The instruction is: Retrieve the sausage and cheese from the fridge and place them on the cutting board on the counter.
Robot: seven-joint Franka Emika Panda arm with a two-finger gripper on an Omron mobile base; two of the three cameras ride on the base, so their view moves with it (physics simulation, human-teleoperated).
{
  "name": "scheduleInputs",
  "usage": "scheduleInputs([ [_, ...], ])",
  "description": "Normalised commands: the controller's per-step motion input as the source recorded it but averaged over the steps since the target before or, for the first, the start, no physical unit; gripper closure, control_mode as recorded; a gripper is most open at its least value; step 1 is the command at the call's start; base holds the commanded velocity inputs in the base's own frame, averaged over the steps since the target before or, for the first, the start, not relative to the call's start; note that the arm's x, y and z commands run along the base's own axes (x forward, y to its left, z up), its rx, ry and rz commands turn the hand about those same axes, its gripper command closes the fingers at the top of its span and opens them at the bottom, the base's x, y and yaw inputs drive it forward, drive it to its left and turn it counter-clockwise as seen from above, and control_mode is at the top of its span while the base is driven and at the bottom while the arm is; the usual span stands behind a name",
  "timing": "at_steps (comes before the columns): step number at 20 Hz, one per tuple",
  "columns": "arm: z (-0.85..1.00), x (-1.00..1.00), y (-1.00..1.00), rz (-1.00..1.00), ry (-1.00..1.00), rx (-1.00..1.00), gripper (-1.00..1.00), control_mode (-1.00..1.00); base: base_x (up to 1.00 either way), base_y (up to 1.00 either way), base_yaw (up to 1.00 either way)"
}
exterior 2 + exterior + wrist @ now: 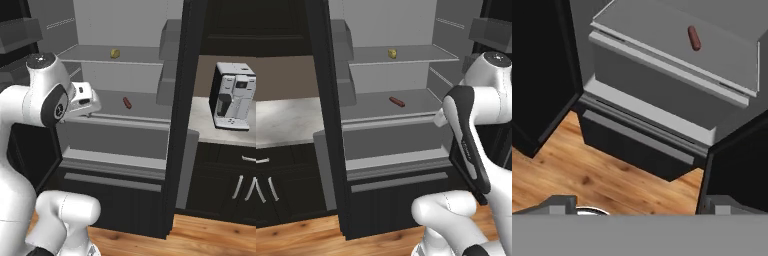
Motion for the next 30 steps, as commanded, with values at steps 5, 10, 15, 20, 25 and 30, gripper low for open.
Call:
scheduleInputs([
  [5, 0.60, -0.17, 0.00, -0.21, -0.25, 0.06, -1.00, -1.00, 0.00, 0.00, 0.00],
  [10, 0.44, 0.00, 0.00, -0.28, -0.20, 0.20, -1.00, -1.00, 0.00, 0.00, 0.00],
  [15, 0.06, -0.11, 0.00, -0.13, -0.25, 0.20, -1.00, -1.00, 0.00, 0.00, 0.00],
  [20, 0.12, -0.26, 0.01, -0.01, -0.25, 0.00, -1.00, -1.00, 0.00, 0.00, 0.00],
  [25, 0.21, -0.28, 0.00, -0.02, -0.21, 0.00, -1.00, -1.00, 0.00, 0.00, 0.00],
  [30, 0.30, -0.33, 0.00, -0.01, -0.13, 0.00, -1.00, -1.00, 0.00, 0.00, 0.00],
])
